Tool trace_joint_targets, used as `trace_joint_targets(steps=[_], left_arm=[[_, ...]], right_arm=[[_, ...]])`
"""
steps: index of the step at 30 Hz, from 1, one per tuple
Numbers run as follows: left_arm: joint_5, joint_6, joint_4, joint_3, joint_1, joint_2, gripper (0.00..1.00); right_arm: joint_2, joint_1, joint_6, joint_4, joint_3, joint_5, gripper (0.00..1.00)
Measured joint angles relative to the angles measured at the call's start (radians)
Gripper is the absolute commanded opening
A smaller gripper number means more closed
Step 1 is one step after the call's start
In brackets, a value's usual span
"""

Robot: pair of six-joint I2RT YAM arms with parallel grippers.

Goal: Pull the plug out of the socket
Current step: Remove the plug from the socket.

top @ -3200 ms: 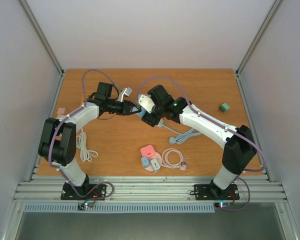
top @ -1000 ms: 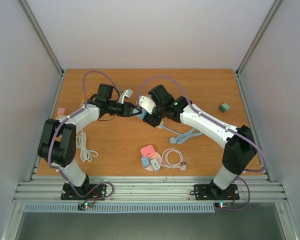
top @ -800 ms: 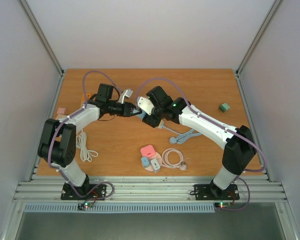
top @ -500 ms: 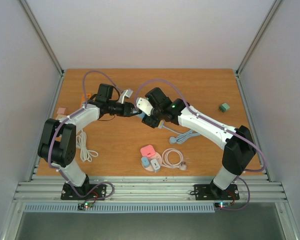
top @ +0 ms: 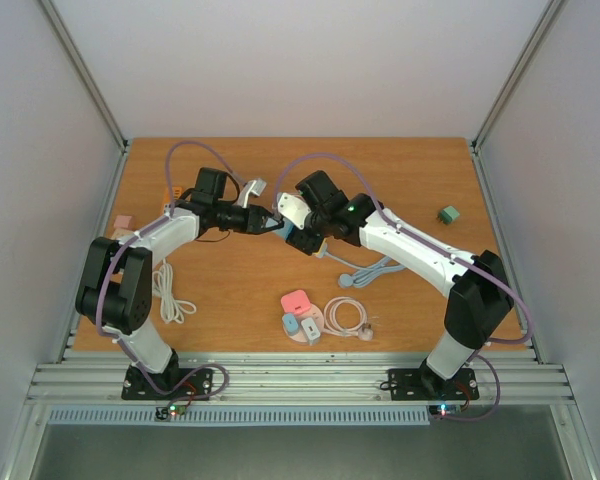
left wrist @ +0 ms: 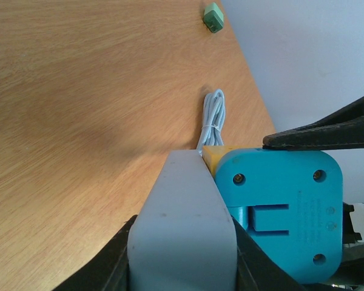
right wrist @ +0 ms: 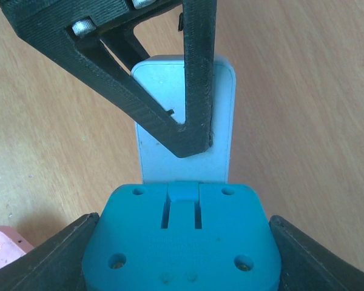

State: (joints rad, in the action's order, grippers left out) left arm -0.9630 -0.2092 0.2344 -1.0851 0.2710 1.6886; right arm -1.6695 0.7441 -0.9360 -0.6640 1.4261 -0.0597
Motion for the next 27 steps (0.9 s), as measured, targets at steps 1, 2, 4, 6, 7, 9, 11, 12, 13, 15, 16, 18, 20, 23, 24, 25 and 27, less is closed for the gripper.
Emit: trace_joint_targets(steps=[1, 2, 4, 6, 7, 9, 11, 12, 13, 15, 16, 18, 20, 23, 24, 25, 27], left_arm=[[0.000, 0.000, 0.000, 0.000, 0.000, 0.000, 0.01], [0.000, 0.000, 0.000, 0.000, 0.000, 0.000, 0.00], [0.002, -0.003, 0.000, 0.000, 0.000, 0.000, 0.00], [0.005, -0.005, 0.001, 0.000, 0.001, 0.000, 0.00], [0.006, -0.007, 0.002, 0.000, 0.002, 0.000, 0.01], [0.010, -0.011, 0.002, -0.001, 0.003, 0.000, 0.00], [0.013, -0.015, 0.002, -0.002, 0.004, 0.000, 0.00], [0.014, -0.016, 0.002, -0.003, 0.004, 0.001, 0.00], [0.016, -0.018, 0.006, -0.005, 0.005, 0.002, 0.01], [0.019, -0.019, 0.008, -0.014, 0.005, 0.006, 0.00], [0.022, -0.019, 0.009, -0.016, 0.006, 0.007, 0.00], [0.025, -0.019, 0.010, -0.018, 0.006, 0.008, 0.00], [0.028, -0.019, 0.013, -0.018, 0.006, 0.008, 0.00], [0.026, -0.017, 0.013, -0.018, 0.006, 0.008, 0.00], [0.026, -0.014, 0.013, -0.018, 0.006, 0.008, 0.00], [0.025, -0.013, 0.013, -0.018, 0.006, 0.008, 0.00], [0.024, -0.007, 0.013, -0.018, 0.005, 0.008, 0.01]], right_arm=[[0.000, -0.001, 0.000, 0.000, 0.000, -0.002, 0.54], [0.000, -0.001, 0.000, -0.001, 0.000, -0.003, 0.54], [0.000, -0.001, 0.000, -0.002, 0.001, -0.002, 0.54], [0.000, -0.001, -0.001, -0.002, 0.001, 0.002, 0.54], [0.000, -0.001, -0.001, -0.002, 0.001, 0.003, 0.54], [0.000, -0.001, -0.001, -0.003, 0.001, 0.006, 0.53], [0.000, 0.002, -0.002, -0.002, 0.001, 0.012, 0.53], [0.000, 0.003, -0.004, -0.002, 0.001, 0.015, 0.53], [0.000, 0.005, -0.005, -0.002, 0.001, 0.022, 0.53], [0.000, 0.013, -0.007, 0.002, 0.001, 0.042, 0.53], [0.000, 0.017, -0.008, 0.003, 0.000, 0.050, 0.53], [0.000, 0.023, -0.010, 0.008, -0.002, 0.064, 0.53], [0.000, 0.027, -0.011, 0.012, -0.005, 0.074, 0.53], [0.000, 0.029, -0.012, 0.012, -0.005, 0.082, 0.53], [0.000, 0.029, -0.012, 0.012, -0.005, 0.082, 0.52], [0.000, 0.029, -0.012, 0.012, -0.005, 0.082, 0.53], [0.000, 0.029, -0.012, 0.011, -0.005, 0.079, 0.52]])
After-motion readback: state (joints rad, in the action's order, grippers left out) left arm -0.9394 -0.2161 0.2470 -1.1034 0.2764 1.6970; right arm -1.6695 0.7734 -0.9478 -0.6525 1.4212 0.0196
